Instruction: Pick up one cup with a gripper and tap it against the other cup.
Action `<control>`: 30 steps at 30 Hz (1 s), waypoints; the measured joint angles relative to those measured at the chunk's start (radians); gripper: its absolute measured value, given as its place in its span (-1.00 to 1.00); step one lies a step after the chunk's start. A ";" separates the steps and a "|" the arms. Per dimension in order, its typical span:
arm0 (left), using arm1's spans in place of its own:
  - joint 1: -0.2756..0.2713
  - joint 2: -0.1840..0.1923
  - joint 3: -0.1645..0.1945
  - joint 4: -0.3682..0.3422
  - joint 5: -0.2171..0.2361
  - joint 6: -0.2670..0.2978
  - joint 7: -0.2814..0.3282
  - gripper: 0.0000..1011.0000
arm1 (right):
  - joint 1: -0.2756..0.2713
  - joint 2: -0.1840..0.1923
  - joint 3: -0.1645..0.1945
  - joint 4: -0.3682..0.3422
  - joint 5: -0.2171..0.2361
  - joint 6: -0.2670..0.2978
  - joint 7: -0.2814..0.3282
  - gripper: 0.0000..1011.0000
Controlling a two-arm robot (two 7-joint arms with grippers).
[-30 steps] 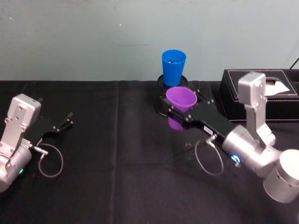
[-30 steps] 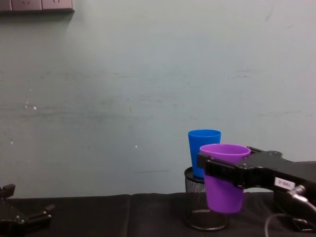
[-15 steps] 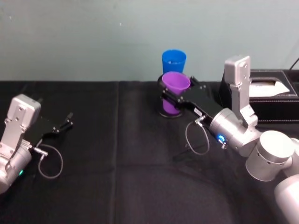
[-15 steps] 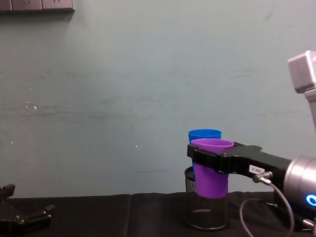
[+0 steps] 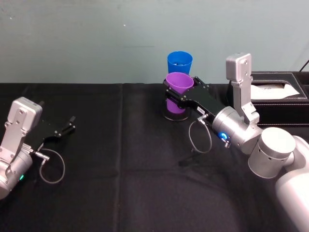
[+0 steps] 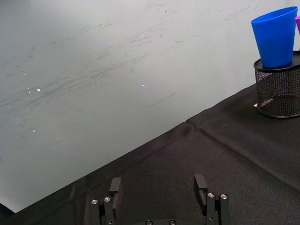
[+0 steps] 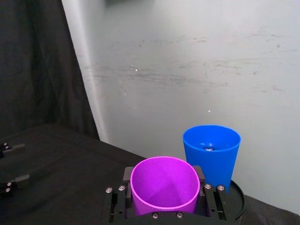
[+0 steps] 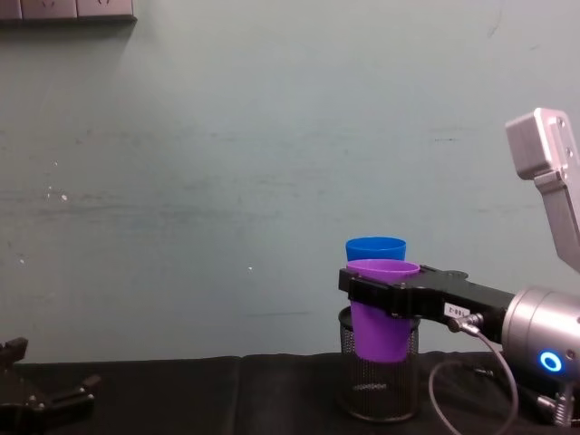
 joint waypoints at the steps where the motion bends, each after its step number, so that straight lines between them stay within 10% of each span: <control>1: 0.000 0.000 0.000 0.000 0.000 0.000 0.000 0.98 | 0.003 -0.001 0.000 0.004 -0.001 -0.002 0.001 0.49; 30: 0.000 0.000 0.000 0.000 0.000 0.000 0.000 0.98 | 0.061 -0.032 0.016 0.073 -0.026 -0.030 0.003 0.49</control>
